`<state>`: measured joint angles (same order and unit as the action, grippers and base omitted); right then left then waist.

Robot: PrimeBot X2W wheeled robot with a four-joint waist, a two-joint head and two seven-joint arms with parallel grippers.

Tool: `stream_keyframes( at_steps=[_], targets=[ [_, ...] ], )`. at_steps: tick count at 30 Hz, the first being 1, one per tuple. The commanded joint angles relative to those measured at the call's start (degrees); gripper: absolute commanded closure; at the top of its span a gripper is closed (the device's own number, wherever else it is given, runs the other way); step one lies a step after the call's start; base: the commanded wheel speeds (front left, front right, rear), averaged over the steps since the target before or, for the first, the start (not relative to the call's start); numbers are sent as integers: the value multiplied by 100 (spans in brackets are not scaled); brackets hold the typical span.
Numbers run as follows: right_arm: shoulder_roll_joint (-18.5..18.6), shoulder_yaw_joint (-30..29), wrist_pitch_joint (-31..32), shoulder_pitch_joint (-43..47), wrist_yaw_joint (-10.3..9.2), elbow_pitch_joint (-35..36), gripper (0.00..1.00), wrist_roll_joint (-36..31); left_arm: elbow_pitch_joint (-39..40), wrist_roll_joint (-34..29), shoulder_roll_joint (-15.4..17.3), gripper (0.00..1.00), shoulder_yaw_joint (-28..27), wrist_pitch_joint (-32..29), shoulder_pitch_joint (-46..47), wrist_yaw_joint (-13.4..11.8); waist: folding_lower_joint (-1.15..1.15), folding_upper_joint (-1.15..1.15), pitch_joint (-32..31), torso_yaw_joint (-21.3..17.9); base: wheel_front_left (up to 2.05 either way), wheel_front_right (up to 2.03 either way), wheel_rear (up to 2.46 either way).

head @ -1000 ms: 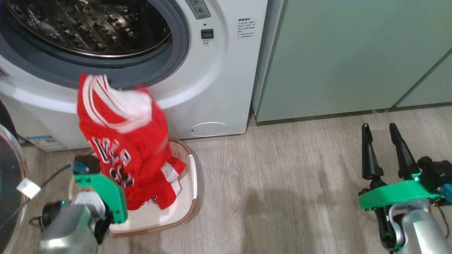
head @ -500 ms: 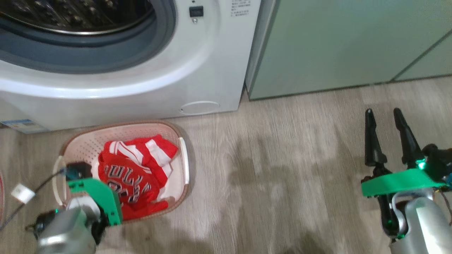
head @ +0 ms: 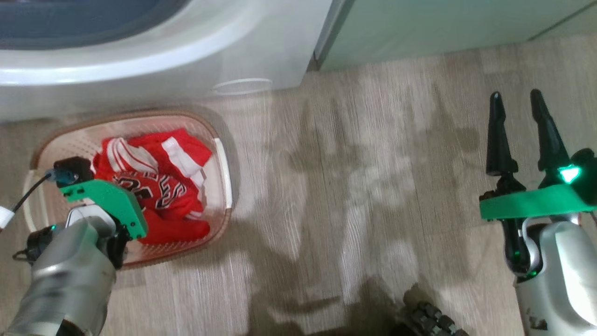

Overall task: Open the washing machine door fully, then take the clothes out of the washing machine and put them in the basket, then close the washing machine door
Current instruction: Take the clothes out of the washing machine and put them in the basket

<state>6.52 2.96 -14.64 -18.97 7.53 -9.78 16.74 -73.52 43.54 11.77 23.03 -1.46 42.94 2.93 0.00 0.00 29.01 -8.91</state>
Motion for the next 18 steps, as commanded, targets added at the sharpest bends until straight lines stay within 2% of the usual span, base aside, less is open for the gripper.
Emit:
stream_keyframes(
  at_steps=[1,6,7,8,9,12,18],
  targets=[
    [-5,65,-36,1,-4,203,0,-30,2,60,243,100,-158,152,137,-41,0,0,234,-69,0,0,0],
    [-33,31,-36,-20,-4,157,0,-46,-19,150,220,100,-236,311,103,-79,0,0,219,-58,0,0,0],
    [-47,28,-36,-22,-4,137,0,-48,-23,158,213,70,-247,394,74,-115,0,0,176,-48,0,0,0],
    [-60,30,-36,-19,-4,122,0,-45,-26,155,202,50,-246,493,35,-129,0,0,123,-39,0,0,0],
    [-73,33,-36,-6,-4,108,0,-45,-28,151,187,0,-241,579,-9,-127,0,0,60,-27,0,0,0],
    [-94,50,-36,67,-4,48,0,-38,-33,106,177,0,-199,912,-103,-69,0,0,-189,35,0,0,0],
    [-139,48,-36,348,-4,-82,0,33,9,-27,187,0,-82,1563,-372,241,0,0,-990,190,0,0,0]
  ],
)
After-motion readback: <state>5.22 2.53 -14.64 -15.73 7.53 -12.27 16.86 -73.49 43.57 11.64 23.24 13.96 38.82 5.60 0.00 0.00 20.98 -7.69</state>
